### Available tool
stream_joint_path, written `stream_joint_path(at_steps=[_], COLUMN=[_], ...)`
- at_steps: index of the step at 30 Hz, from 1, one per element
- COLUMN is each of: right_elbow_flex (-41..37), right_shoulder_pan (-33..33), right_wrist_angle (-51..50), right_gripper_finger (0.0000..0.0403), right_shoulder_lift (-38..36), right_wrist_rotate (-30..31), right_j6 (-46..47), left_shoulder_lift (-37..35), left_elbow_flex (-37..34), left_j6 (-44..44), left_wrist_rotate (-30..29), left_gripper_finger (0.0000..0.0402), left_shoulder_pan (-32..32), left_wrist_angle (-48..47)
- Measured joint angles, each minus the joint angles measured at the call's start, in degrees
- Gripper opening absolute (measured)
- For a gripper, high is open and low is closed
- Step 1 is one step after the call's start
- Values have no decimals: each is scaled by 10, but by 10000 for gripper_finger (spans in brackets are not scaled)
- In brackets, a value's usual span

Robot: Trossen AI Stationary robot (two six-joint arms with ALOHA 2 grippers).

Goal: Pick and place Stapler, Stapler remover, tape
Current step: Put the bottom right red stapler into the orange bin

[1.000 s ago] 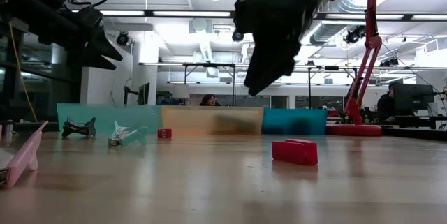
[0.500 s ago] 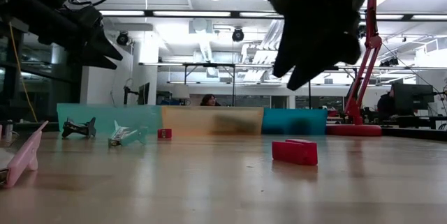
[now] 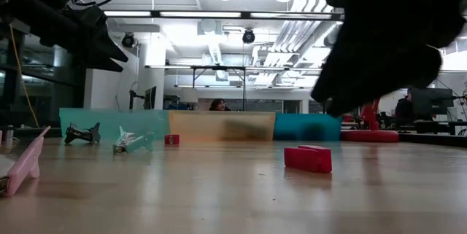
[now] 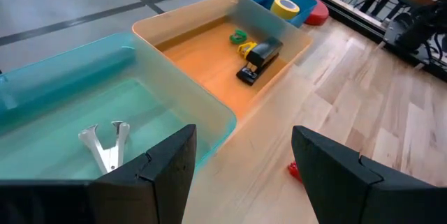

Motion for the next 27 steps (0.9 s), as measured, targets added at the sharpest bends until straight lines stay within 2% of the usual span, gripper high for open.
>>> stream_joint_path(at_steps=[8,19,27], right_elbow_flex=[0,0,2], right_shoulder_pan=[27,33,34], right_wrist_angle=[68,77,80], right_gripper_finger=[197,197,197], right_shoulder_lift=[40,75,90], right_wrist_rotate=[-2,-6,16], right_j6=[20,19,16], left_shoulder_lift=[0,0,0], left_elbow_flex=[0,0,0], left_j6=[1,1,1], left_wrist_rotate=[15,14,13], left_gripper_finger=[232,232,232], left_shoulder_pan=[0,0,0], left_wrist_angle=[0,0,3])
